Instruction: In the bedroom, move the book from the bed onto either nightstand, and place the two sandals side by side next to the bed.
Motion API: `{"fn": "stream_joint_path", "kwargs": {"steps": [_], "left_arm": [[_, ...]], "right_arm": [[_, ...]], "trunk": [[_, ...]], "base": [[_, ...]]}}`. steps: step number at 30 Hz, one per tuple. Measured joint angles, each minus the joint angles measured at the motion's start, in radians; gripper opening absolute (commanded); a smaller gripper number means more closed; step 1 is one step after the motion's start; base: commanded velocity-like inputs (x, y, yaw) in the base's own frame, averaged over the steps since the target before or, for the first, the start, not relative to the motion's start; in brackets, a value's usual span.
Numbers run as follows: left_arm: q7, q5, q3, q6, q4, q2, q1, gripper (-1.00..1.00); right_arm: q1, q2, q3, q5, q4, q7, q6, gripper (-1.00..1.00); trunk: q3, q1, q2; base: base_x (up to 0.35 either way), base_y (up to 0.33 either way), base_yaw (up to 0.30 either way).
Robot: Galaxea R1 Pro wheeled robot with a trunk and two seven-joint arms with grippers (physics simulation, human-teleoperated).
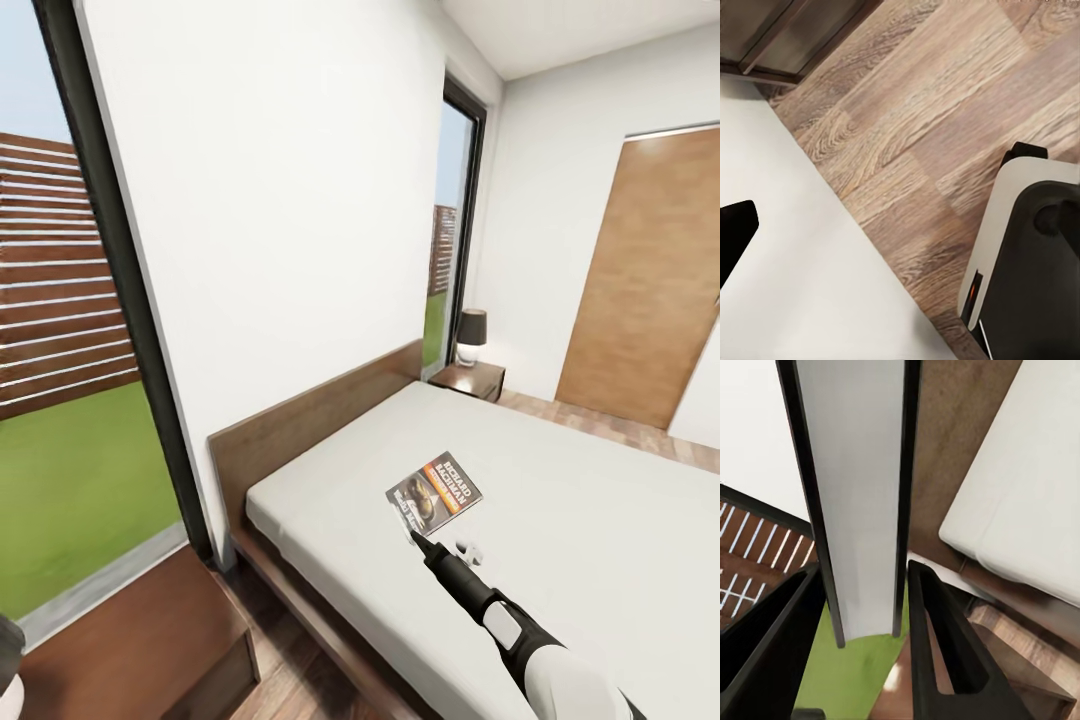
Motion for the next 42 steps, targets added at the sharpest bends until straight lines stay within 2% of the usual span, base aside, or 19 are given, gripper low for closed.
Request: {"fn": "stream_joint_path", "kwargs": {"steps": [9,20,30,42], "left_arm": [[0.000,0.000,0.000,0.000,0.000,-0.002,0.000,1.00],[0.001,0.000,0.000,0.000,0.000,-0.004,0.000,1.00],[0.001,0.000,0.000,-0.001,0.000,-0.005,0.000,1.00],[0.001,0.000,0.000,-0.015,0.001,-0.005,0.000,1.00]], "right_arm": [[0.000,0.001,0.000,0.001,0.000,0.000,0.000,-1.00],[0.000,0.001,0.001,0.001,0.000,0.000,0.000,-1.00],[0.000,0.000,0.033,0.001,0.000,0.000,0.000,-1.00],[0.000,0.000,0.042,0.001,0.000,0.000,0.000,-1.00]], "trunk": [[0.014,0.000,0.000],[0.030,0.000,0.000],[0.046,0.000,0.000],[0.065,0.000,0.000]], "base": [[0.000,-0.040,0.105],[0.000,-0.166,0.103],[0.044,-0.167,0.097],[0.074,-0.029,0.083]]}}
